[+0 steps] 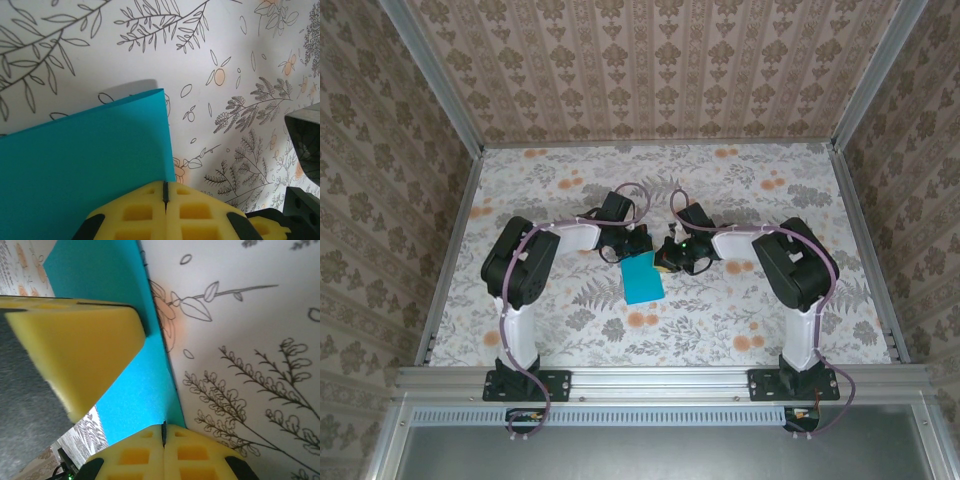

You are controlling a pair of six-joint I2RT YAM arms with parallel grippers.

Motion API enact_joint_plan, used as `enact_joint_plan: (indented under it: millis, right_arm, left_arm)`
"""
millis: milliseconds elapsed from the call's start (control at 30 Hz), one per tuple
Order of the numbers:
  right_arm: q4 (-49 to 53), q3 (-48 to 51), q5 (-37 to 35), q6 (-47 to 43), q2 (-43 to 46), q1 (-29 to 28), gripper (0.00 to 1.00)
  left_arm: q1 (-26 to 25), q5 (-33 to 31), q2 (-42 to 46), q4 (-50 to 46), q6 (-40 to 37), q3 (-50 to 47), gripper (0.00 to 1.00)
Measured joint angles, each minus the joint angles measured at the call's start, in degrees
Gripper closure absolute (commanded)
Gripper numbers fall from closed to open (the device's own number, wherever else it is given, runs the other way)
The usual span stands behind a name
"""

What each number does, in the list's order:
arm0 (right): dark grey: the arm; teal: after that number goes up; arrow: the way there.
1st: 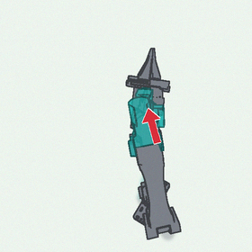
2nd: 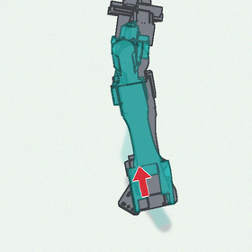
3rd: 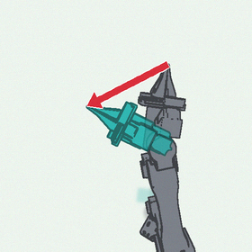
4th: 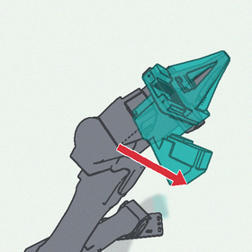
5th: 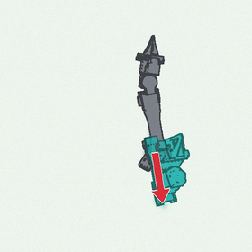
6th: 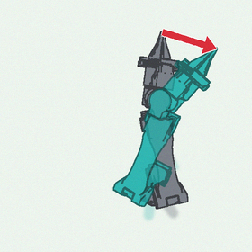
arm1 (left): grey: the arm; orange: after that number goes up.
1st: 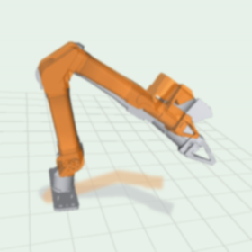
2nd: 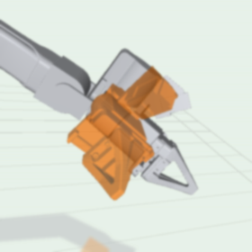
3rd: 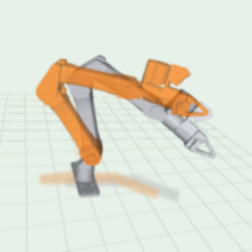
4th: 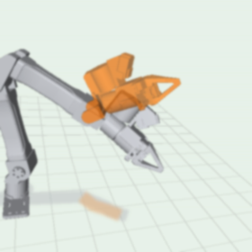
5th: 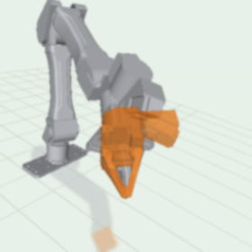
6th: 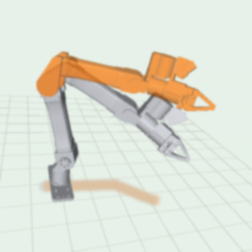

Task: Fold a paper plane with a square sheet of paper (pick it up from the middle)
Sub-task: First fold in half a square sheet of paper at the center of the table.

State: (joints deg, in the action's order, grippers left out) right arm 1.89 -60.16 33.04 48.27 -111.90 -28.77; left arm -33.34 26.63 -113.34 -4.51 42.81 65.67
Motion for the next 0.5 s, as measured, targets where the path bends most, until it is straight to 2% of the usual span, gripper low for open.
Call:
enact_joint_plan:
  millis: [500]
  right_arm:
    - [4.2, 2.1, -0.1, -1.8, 2.6, -1.2, 1.00]
  left_arm:
    - [0.0, -0.9, 0.5, 3.7, 1.4, -2.7, 1.00]
